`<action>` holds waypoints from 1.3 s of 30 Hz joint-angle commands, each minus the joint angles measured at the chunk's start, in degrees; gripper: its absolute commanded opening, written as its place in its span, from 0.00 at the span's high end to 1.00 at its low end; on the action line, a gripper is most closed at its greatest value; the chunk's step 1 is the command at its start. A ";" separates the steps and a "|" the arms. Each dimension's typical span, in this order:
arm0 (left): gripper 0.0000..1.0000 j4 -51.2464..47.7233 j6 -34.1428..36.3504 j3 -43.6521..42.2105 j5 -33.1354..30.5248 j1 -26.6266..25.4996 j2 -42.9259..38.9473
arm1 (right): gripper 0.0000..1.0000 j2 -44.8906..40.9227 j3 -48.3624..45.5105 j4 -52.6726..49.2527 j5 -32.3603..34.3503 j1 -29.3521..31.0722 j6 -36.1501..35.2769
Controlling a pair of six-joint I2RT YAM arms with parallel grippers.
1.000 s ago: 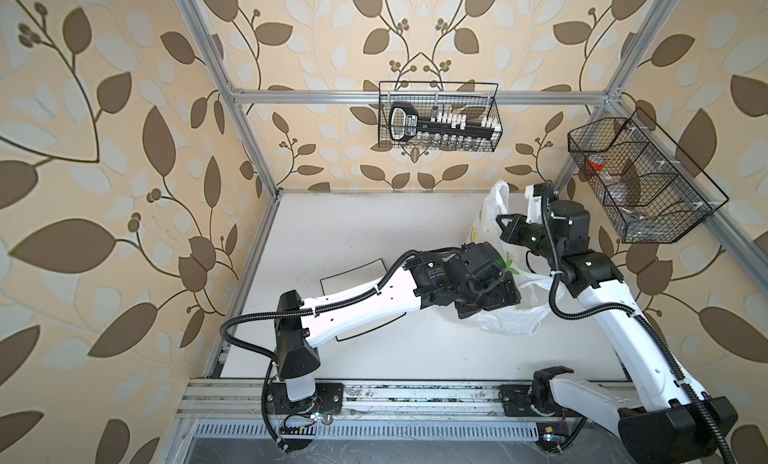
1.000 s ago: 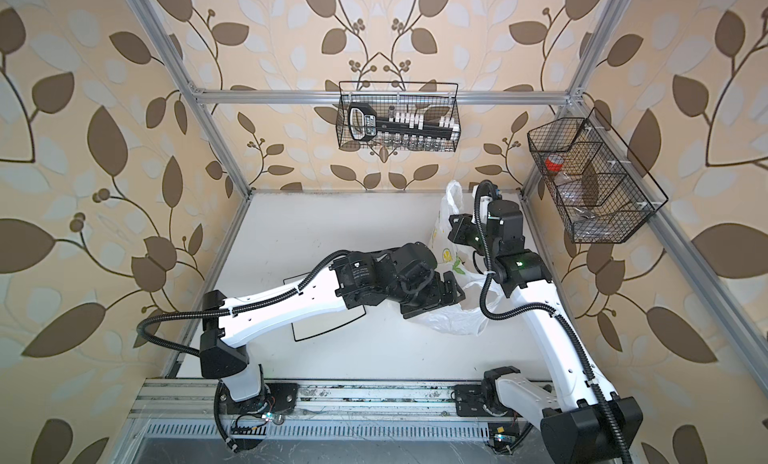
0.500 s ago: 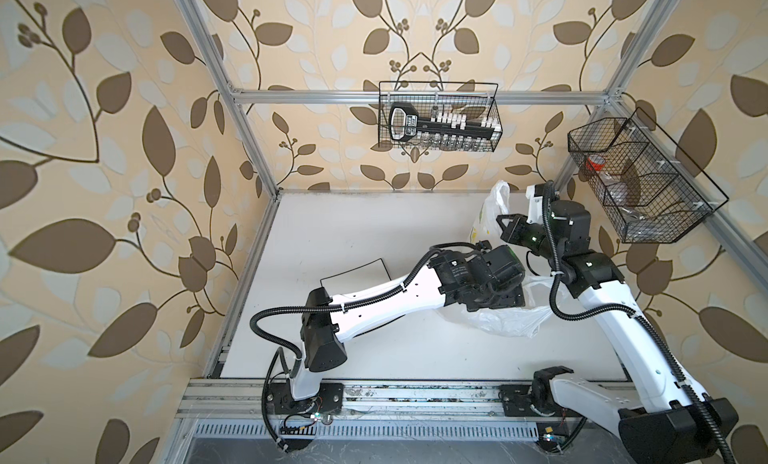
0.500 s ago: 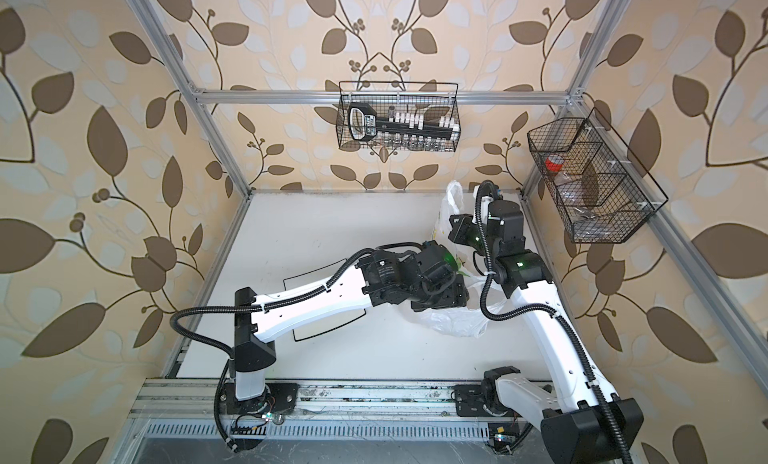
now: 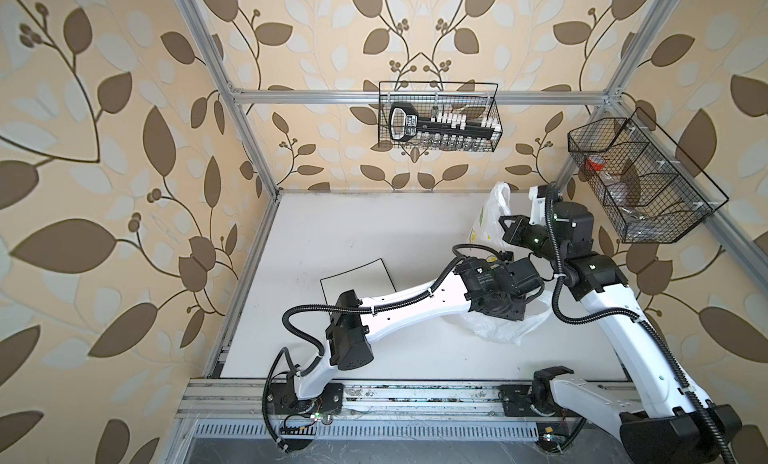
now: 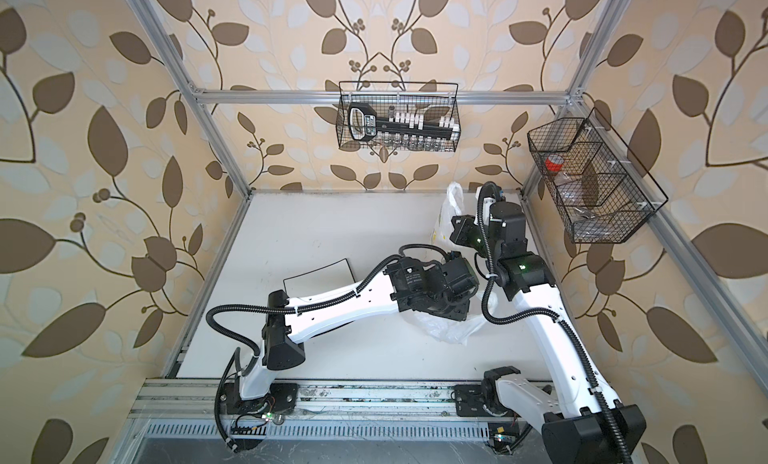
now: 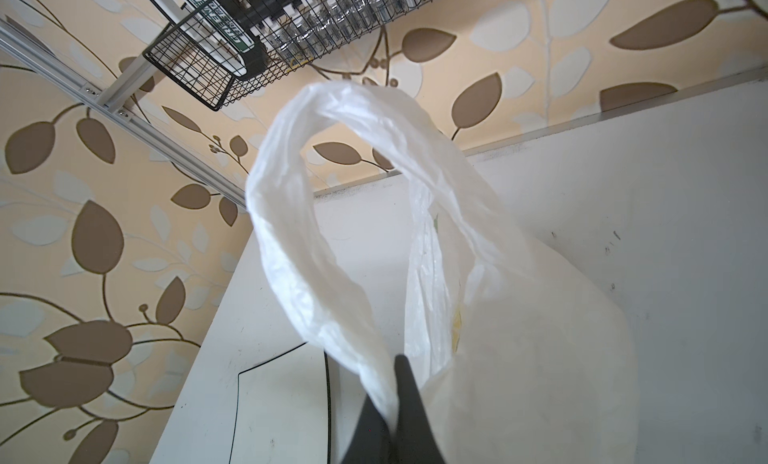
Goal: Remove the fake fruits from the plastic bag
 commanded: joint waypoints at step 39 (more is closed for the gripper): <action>1.00 45.07 28.96 -11.51 30.84 39.95 -14.46 | 1.00 7.35 9.64 28.61 1.45 -0.13 5.04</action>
